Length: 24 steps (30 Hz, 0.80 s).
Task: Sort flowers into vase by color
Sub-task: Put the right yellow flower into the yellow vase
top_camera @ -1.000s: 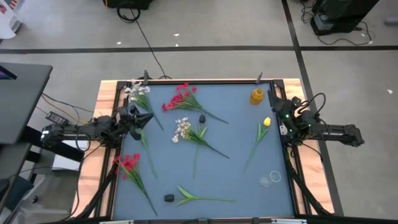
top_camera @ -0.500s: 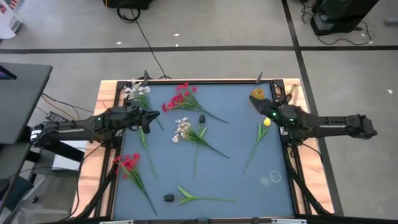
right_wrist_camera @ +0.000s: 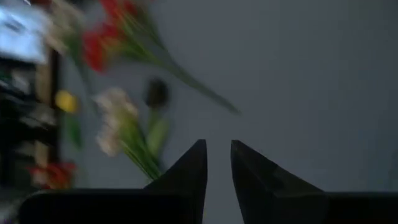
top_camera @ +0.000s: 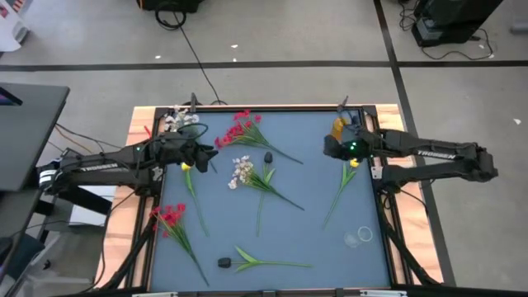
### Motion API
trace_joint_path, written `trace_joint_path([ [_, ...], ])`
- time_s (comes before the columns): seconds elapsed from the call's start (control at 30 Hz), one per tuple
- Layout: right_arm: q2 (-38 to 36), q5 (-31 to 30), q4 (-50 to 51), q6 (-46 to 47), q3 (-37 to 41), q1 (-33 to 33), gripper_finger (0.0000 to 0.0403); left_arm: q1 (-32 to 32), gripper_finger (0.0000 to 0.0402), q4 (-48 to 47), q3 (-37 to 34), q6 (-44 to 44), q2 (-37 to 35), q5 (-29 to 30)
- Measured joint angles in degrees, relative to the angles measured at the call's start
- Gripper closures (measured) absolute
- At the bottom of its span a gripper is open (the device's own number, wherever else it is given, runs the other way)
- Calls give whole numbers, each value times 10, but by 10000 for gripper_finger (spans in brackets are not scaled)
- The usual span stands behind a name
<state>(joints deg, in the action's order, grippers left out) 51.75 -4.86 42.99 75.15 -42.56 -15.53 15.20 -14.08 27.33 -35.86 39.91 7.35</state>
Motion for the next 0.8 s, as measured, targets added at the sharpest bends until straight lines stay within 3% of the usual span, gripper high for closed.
trace_joint_path([
  [0.17, 49, 73, 129, 46, -32, 9, 284, -4, 219, -3, 0, -15, 0, 2],
  [0.47, 155, 53, 251, 20, -33, 10, 253, -4, 218, -13, 0, -24, 0, 5],
  [0.8, 241, 58, 233, 69, 9, 25, 252, -4, 218, -12, 0, -27, 7, 5],
])
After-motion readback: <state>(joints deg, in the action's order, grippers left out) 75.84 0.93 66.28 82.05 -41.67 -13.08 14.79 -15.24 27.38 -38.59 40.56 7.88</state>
